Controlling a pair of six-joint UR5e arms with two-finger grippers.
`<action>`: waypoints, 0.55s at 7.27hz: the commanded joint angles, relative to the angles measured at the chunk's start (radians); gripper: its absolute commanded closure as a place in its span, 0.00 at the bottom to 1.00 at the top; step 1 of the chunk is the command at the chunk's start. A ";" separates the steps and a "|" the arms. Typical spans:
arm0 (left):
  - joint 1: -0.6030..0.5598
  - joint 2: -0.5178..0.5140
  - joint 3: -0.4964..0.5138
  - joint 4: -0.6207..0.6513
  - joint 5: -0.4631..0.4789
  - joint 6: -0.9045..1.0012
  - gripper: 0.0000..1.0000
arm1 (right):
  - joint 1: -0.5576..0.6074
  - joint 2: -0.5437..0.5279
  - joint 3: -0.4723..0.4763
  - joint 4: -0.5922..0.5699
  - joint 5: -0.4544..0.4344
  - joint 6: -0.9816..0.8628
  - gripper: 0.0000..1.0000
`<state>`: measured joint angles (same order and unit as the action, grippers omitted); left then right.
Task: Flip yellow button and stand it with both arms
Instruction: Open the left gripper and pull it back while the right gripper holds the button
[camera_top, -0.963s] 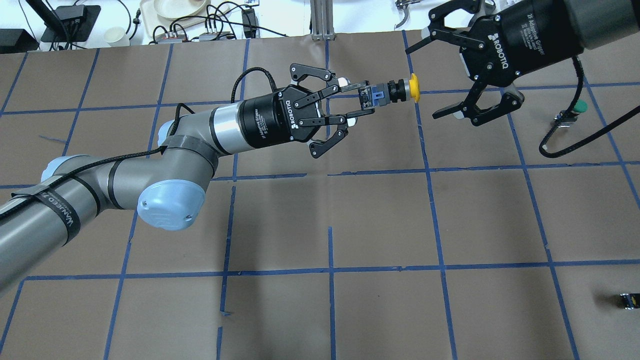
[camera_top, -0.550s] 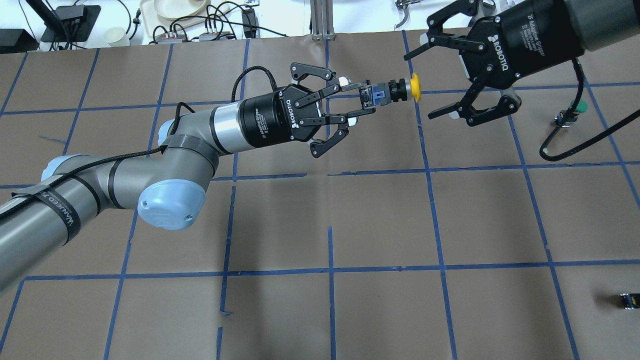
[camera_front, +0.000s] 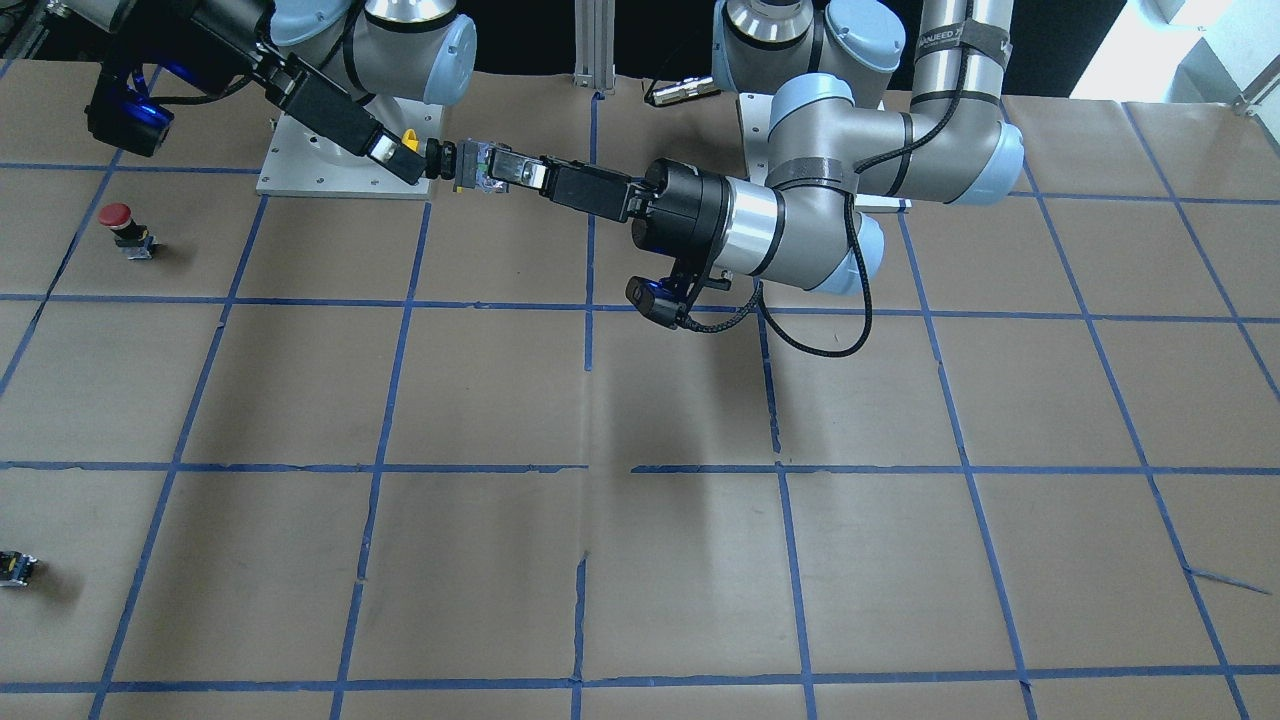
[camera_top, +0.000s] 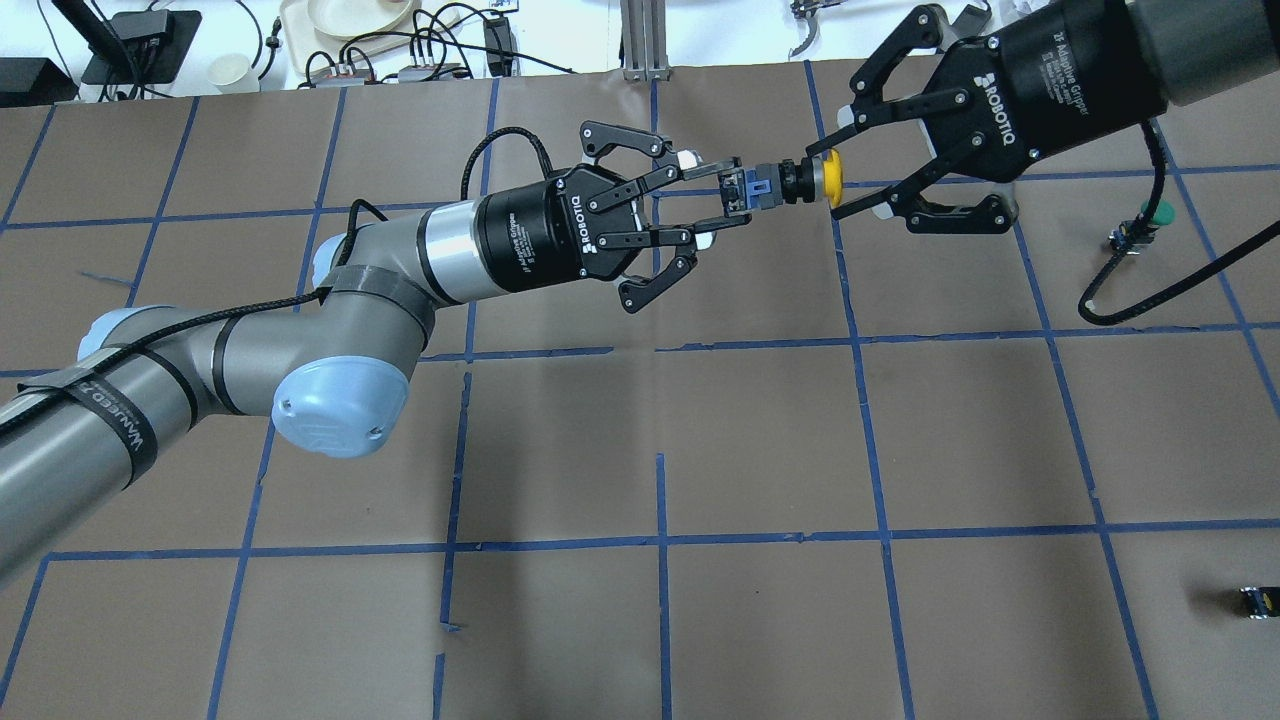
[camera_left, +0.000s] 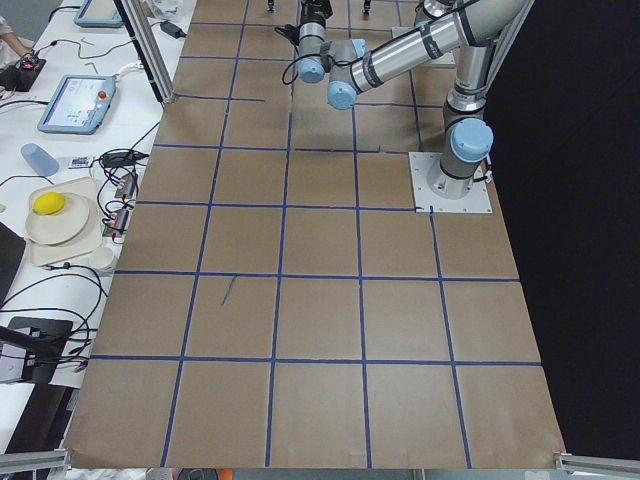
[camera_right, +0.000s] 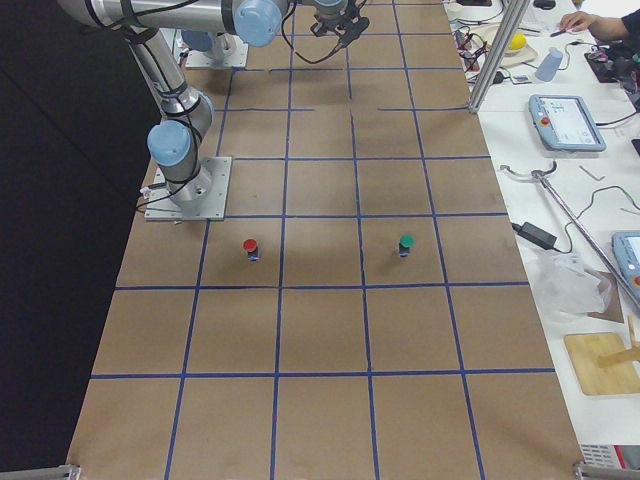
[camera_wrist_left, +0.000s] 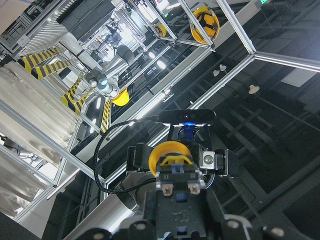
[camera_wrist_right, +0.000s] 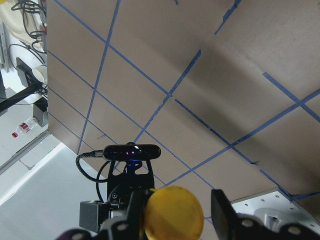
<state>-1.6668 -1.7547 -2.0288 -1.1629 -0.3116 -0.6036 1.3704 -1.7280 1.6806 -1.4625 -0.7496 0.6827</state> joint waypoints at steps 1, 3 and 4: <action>0.001 -0.002 0.004 0.041 0.025 0.001 0.02 | -0.001 0.002 0.001 0.001 0.021 0.000 0.79; 0.004 0.000 0.010 0.090 0.063 -0.057 0.00 | -0.001 0.004 -0.001 0.001 0.026 0.000 0.84; 0.007 0.001 0.040 0.104 0.081 -0.097 0.00 | -0.002 0.005 -0.002 -0.001 0.024 0.000 0.86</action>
<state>-1.6627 -1.7550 -2.0131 -1.0790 -0.2509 -0.6579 1.3696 -1.7244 1.6796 -1.4622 -0.7259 0.6826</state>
